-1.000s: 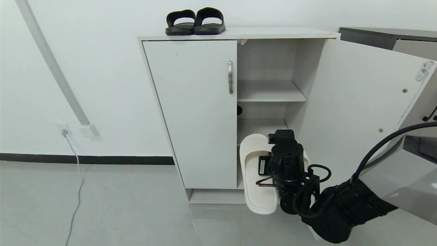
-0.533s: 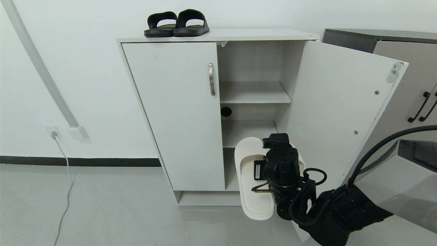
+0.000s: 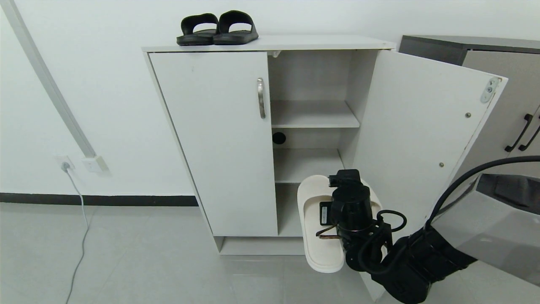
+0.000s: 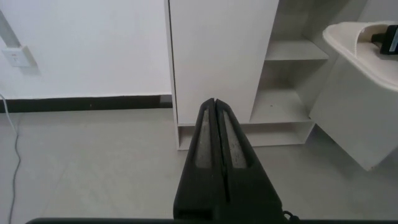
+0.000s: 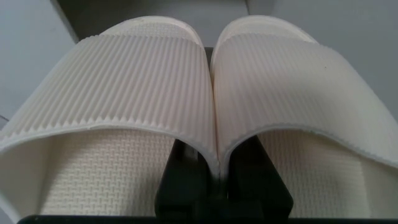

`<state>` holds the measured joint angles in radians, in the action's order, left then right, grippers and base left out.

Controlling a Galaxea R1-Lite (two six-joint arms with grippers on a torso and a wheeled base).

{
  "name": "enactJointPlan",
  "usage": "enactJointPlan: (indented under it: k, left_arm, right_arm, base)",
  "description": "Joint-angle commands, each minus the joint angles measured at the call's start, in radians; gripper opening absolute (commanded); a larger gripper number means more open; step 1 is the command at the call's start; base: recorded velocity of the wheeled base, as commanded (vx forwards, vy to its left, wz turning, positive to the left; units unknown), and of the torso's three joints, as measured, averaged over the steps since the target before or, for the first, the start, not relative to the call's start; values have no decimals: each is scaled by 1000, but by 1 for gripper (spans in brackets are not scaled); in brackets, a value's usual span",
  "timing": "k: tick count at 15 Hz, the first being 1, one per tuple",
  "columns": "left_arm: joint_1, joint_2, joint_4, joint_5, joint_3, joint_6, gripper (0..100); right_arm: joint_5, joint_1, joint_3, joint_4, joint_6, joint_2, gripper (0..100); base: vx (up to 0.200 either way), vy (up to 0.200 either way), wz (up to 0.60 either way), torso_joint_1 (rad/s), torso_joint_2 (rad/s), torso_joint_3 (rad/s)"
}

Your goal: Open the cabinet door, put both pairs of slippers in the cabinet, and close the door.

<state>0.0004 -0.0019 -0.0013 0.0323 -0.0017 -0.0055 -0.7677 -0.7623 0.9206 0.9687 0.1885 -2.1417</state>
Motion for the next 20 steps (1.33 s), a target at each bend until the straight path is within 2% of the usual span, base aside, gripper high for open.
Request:
enactJointPlan:
  k: [1,13,20]
  left_arm:
    - [1,2,0,0,0,-1,0]
    - [1,2,0,0,-1,-4,0]
    - [1,2,0,-2,0,-7,0]
  right_arm:
    - [2,20,0,-1,0,-7,0]
    - [5,90,3,-5,-12,-49,0]
    - [4,101,4,-4,-18,-66,0]
  base:
    - [0,0,0,0,0,0]
    - [0,0,0,0,0,0]
    - [0,0,0,0,0,0]
